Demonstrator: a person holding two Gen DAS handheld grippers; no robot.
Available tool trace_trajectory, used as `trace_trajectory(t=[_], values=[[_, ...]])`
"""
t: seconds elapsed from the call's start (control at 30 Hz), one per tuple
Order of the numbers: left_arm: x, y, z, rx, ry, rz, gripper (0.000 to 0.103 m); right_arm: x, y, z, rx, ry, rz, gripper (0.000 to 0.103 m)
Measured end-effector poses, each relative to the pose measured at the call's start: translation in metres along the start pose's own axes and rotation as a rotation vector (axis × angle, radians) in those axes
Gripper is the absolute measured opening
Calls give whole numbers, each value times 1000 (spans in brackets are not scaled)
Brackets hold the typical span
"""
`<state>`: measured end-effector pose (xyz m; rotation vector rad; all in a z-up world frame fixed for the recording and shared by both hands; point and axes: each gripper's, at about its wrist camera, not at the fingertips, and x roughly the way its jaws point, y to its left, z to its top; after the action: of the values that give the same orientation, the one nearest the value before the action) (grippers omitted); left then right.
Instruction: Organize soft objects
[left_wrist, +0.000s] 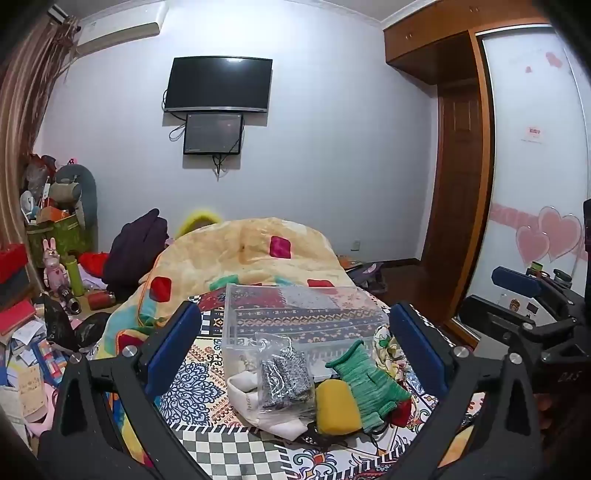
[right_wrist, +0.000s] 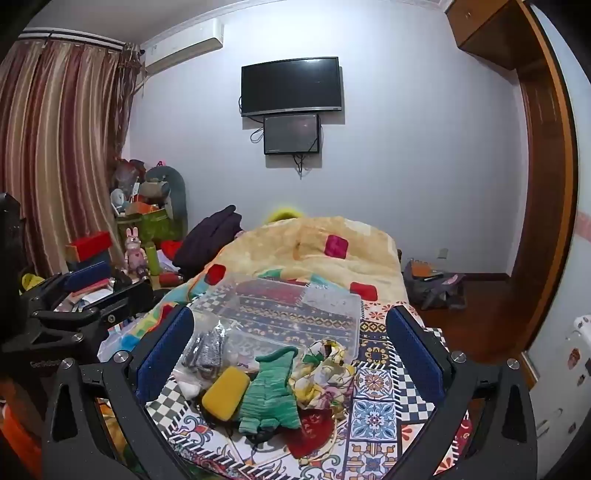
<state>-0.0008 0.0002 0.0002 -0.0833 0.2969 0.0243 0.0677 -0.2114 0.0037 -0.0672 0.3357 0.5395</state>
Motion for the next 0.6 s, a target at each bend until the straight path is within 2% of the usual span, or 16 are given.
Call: trace_trajectory(t=[0.03,0.6], values=[[0,0,0,-1,0,-1,103,1,1,0,-13,18,-2,103],[-6,-9,7,27,-9,-28,103,-7,-1,3,27,-4,14,103]])
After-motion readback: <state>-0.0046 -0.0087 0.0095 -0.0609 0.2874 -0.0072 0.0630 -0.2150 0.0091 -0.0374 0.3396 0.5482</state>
